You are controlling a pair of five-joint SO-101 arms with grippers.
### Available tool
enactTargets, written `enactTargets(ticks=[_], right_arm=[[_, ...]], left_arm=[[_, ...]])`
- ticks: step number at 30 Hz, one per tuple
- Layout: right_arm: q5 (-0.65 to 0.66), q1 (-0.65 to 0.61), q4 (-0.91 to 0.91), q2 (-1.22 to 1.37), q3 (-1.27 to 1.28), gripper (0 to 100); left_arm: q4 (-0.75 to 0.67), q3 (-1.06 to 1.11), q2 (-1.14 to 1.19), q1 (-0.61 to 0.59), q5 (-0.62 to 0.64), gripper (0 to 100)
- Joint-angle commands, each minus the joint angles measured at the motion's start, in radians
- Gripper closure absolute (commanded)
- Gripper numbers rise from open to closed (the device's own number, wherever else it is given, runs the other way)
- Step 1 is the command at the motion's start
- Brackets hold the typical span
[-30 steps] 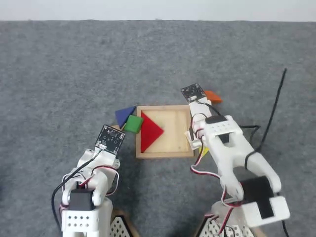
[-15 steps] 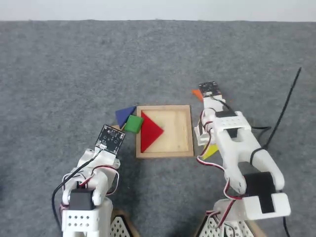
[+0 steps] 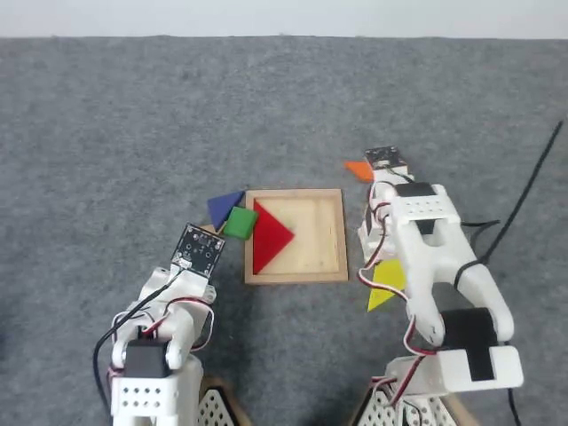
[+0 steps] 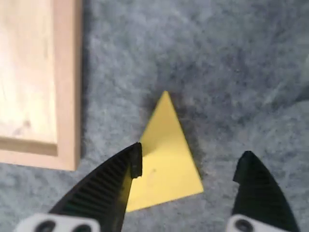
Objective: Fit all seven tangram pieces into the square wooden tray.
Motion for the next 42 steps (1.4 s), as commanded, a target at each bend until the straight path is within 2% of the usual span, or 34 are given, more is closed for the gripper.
enactTargets(ticks=[1, 3, 9, 13, 18, 26, 31, 36, 39, 42], right_arm=[[0.018, 0.012, 0.033, -0.064, -0.014, 77.2], [0.032, 0.007, 0.039, -0.156, 0.040, 78.2], [0.180, 0.002, 0.044, -0.437, 0.252, 76.5], [0.255, 0.012, 0.044, -0.426, 0.328, 76.8], [0.310, 0.004, 0.039, -0.285, 0.318, 76.8], [0.308, 0.042, -0.035, 0.076, 0.087, 76.7], [0.308, 0.093, -0.030, 0.186, -0.095, 76.6], [0.256, 0.097, -0.031, 0.147, -0.141, 76.5], [0.229, 0.061, -0.031, 0.048, -0.110, 76.7], [0.143, 0.022, -0.031, -0.085, -0.071, 76.8]], left_arm=[[0.005, -0.008, -0.003, -0.003, 0.003, 96], [0.005, -0.008, -0.003, -0.003, 0.003, 96], [0.005, -0.008, -0.003, -0.003, 0.003, 96], [0.005, -0.008, -0.003, -0.003, 0.003, 96], [0.005, -0.008, -0.003, -0.003, 0.003, 96], [0.005, -0.008, -0.003, -0.003, 0.003, 96], [0.005, -0.008, -0.003, -0.003, 0.003, 96], [0.005, -0.008, -0.003, -0.003, 0.003, 96], [0.005, -0.008, -0.003, -0.003, 0.003, 96], [0.005, -0.008, -0.003, -0.003, 0.003, 96]])
